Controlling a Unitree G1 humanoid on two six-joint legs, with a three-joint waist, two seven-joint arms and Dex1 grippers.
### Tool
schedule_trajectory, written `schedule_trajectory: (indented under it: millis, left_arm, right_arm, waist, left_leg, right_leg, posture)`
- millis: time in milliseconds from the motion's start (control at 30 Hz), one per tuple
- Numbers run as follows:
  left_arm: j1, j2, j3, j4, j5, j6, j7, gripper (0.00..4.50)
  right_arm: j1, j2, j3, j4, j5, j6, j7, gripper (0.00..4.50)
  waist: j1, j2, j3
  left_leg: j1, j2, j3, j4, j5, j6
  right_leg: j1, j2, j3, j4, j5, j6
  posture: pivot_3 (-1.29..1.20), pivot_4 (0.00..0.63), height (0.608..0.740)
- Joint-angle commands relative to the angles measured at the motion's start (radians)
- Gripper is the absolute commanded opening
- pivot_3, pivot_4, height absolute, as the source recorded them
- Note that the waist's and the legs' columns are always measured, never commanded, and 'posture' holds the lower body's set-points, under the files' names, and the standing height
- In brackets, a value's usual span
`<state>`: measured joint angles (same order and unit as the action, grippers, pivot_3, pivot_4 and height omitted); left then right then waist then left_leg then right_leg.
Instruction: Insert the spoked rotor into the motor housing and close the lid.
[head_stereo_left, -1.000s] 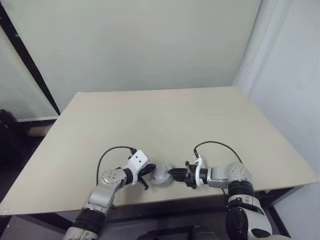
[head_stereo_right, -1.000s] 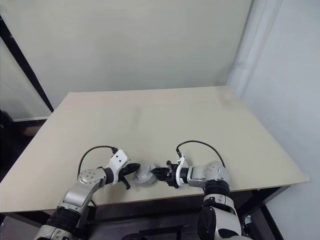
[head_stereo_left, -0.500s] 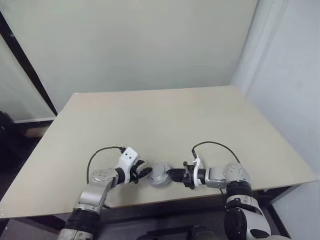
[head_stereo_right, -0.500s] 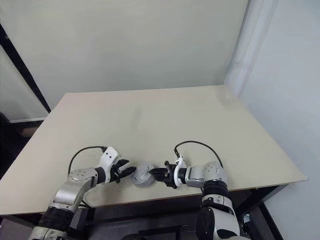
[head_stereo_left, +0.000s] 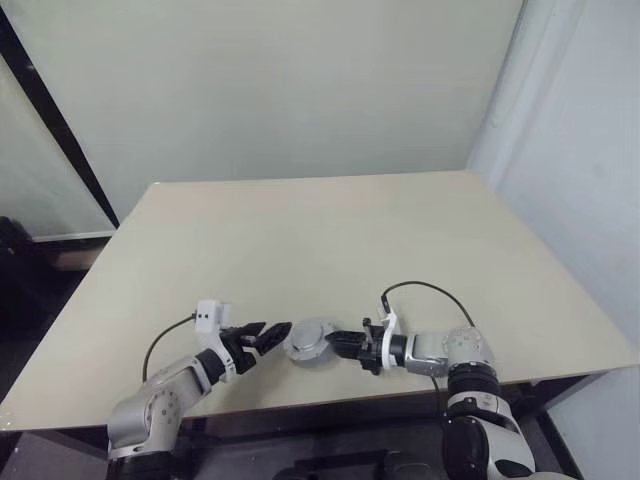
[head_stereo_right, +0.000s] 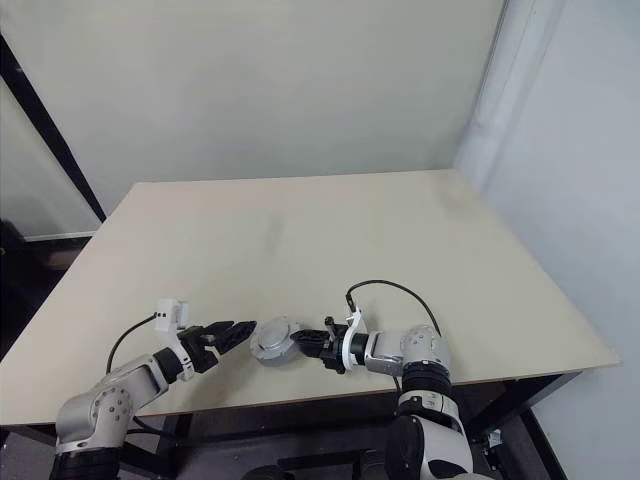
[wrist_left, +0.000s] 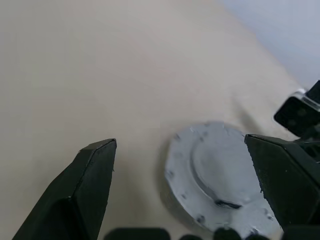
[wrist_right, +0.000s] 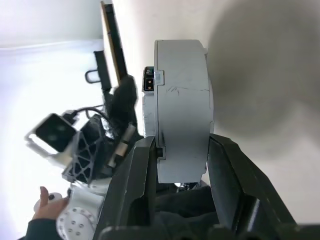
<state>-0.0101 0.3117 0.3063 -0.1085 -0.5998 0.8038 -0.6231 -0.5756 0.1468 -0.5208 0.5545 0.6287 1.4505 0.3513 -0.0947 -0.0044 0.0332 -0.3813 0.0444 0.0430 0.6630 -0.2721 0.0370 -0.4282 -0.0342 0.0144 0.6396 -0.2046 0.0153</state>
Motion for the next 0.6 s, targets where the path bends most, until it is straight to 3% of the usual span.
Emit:
schedule_trajectory:
  millis: [33, 233, 600]
  left_arm:
    - [0.006, -0.05, 0.057, -0.063, -0.092, 0.014, 0.055, 4.5]
    - [0.025, -0.165, 0.105, -0.115, -0.252, 0.041, 0.135, 4.5]
    - [0.018, -0.268, 0.099, -0.053, -0.38, 0.047, 0.235, 4.5]
  right_arm:
    - [-0.047, 0.035, -0.029, -0.066, 0.092, 0.007, 0.022, 1.2]
    - [-0.072, 0.057, -0.056, -0.085, 0.156, 0.004, 0.012, 1.2]
    - [-0.107, 0.082, -0.026, -0.105, 0.24, -0.003, -0.017, 1.2]
  waist:
    - [0.0, 0.0, 0.0]
    - [0.0, -0.001, 0.0]
    - [-0.001, -0.001, 0.001]
  left_leg:
    - [0.0, -0.001, 0.0, 0.0, 0.0, 0.0]
    - [-0.001, -0.001, -0.001, 0.002, 0.0, 0.0]
    - [-0.001, -0.001, -0.001, 0.002, 0.0, 0.0]
  right_leg:
    - [0.0, 0.0, 0.0, 0.0, 0.0, 0.0]
    - [0.0, 0.0, 0.0, 0.0, 0.0, 0.0]
    - [0.0, 0.001, 0.001, 0.0, 0.0, 0.0]
  posture:
    - [0.0, 0.0, 0.74]
    - [0.0, 0.0, 0.74]
    - [0.0, 0.0, 0.74]
